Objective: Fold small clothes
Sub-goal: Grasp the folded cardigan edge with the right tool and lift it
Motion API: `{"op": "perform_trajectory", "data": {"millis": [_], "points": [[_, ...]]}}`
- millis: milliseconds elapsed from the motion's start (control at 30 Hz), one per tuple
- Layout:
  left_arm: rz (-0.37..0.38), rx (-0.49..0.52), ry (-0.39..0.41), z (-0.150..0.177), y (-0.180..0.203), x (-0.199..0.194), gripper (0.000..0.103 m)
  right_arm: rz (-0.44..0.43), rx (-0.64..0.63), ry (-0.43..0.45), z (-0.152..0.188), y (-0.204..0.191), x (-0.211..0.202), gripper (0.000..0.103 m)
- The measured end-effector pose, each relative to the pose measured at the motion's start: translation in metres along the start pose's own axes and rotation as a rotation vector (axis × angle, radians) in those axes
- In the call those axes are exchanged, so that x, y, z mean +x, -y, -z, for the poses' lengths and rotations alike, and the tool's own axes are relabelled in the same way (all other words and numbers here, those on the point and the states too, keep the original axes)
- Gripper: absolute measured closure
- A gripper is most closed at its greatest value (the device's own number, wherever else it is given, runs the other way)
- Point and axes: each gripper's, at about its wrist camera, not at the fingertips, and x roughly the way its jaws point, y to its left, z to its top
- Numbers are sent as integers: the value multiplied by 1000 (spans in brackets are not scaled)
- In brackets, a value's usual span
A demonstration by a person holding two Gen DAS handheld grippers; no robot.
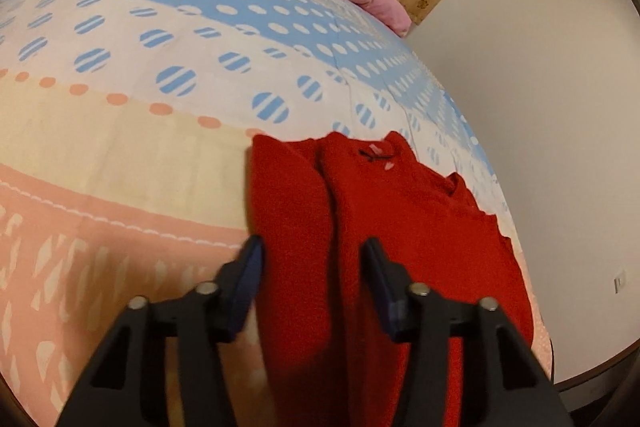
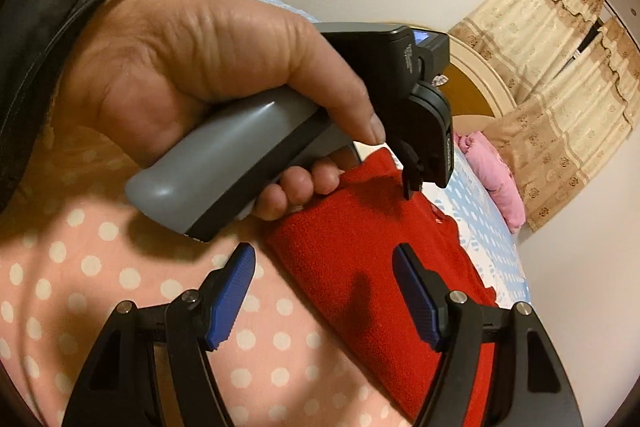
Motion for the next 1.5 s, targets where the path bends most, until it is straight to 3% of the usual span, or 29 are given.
{"op": "perform_trajectory", "data": {"millis": [33,100,133,400,800,1500], "points": [[22,-3,-12,-1,-1,1,85,-9,10,-2,1,2,1,32],[47,-24,-22,-1,-2,1,85,-79,36,-20,1,6,3,69],[58,-42,-19,-2,-4,0,86,-106,43,-36,1,5,4,96],[124,-121,-8,-7,-2,-13,86,-143,123,48,11,26,-25,98],[172,-57,22,-20,57,-35,87,-173,322,131,33,72,-40,99],[231,12,22,-20,151,-18,89,-217,669,165,97,143,-57,99]]}}
